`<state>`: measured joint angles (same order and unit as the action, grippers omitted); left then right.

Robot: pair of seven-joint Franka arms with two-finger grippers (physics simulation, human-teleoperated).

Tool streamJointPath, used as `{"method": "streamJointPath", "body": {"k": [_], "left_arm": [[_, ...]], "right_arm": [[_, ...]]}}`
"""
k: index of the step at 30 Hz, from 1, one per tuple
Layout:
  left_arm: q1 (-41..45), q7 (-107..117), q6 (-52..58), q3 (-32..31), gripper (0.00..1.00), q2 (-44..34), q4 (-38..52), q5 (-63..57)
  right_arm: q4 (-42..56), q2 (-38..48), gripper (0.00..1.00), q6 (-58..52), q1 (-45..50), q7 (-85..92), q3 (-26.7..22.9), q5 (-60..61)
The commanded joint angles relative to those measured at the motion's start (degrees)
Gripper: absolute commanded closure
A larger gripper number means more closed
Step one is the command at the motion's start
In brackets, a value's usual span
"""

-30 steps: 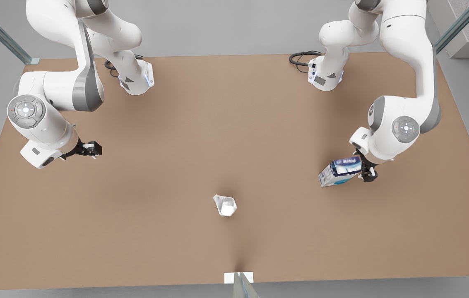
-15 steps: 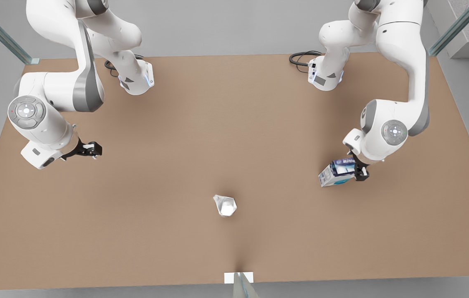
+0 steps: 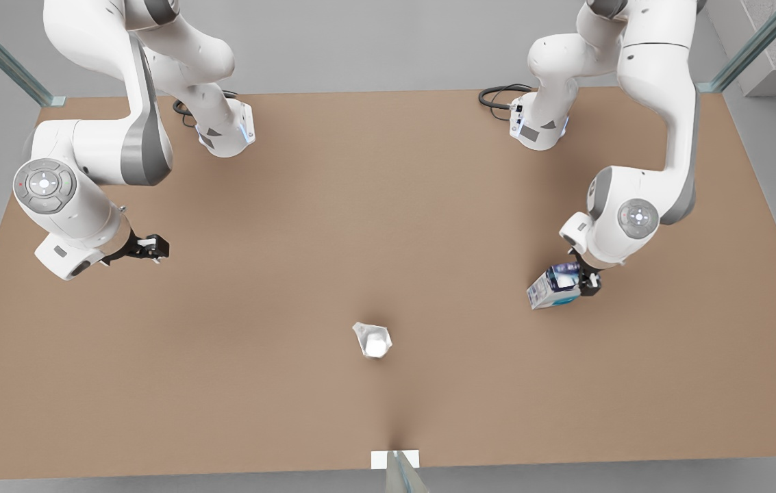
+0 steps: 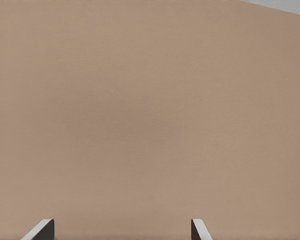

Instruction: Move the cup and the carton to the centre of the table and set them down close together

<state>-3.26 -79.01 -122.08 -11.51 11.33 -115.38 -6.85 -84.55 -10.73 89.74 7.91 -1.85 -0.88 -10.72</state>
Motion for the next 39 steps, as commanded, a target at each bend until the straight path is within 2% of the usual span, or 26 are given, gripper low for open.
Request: {"method": "streamJointPath", "body": {"k": [1,6,7,8,9,18,21,25,27,32,35,39], "left_arm": [[-0.08,0.00,-0.09,0.00,0.00,0.00,-0.29,0.00],[0.09,0.18,-3.69,0.08,0.04,0.44,-2.92,-0.27],[0.18,0.18,-3.69,0.09,0.16,0.36,-2.92,-0.44],[0.18,0.18,-3.69,0.09,0.37,0.36,-2.92,-0.80],[0.18,0.18,-3.69,0.00,0.44,0.36,-2.92,-0.80],[0.44,0.35,-3.08,0.00,0.42,0.09,-2.75,-0.80],[1.59,1.49,2.72,-0.35,0.42,-2.72,0.41,-0.71],[11.34,12.56,18.80,-1.32,0.40,-4.30,12.72,0.26],[17.05,17.31,18.46,-1.58,0.40,-3.34,13.95,1.67],[31.29,29.44,14.76,-1.50,0.39,5.72,21.25,6.94],[35.95,34.19,11.86,-1.41,0.39,10.20,24.24,7.99],[36.57,34.45,9.49,-0.79,0.39,13.63,26.26,7.73]], "right_arm": [[0.00,0.00,0.00,0.09,0.00,0.00,0.00,0.00],[0.00,0.00,0.00,0.09,0.00,0.00,0.00,0.00],[0.00,0.00,0.00,0.09,0.00,0.00,0.00,0.00],[0.00,0.00,0.00,0.09,0.00,0.00,0.00,0.00],[0.00,0.00,0.00,0.18,0.00,0.00,0.00,0.00],[0.00,-0.08,0.00,0.26,0.00,0.00,0.00,0.00],[0.00,-0.08,0.00,0.26,0.00,0.00,0.00,0.09],[0.00,-0.08,0.00,0.18,0.00,0.00,0.00,0.09],[0.00,-0.08,0.00,0.26,0.00,0.00,0.00,0.09],[0.00,-0.08,0.00,0.35,0.00,0.00,0.00,0.18],[0.00,-0.08,0.00,0.44,0.00,0.00,0.00,0.18],[0.00,-0.08,0.00,0.18,0.00,0.00,0.00,0.18]]}}
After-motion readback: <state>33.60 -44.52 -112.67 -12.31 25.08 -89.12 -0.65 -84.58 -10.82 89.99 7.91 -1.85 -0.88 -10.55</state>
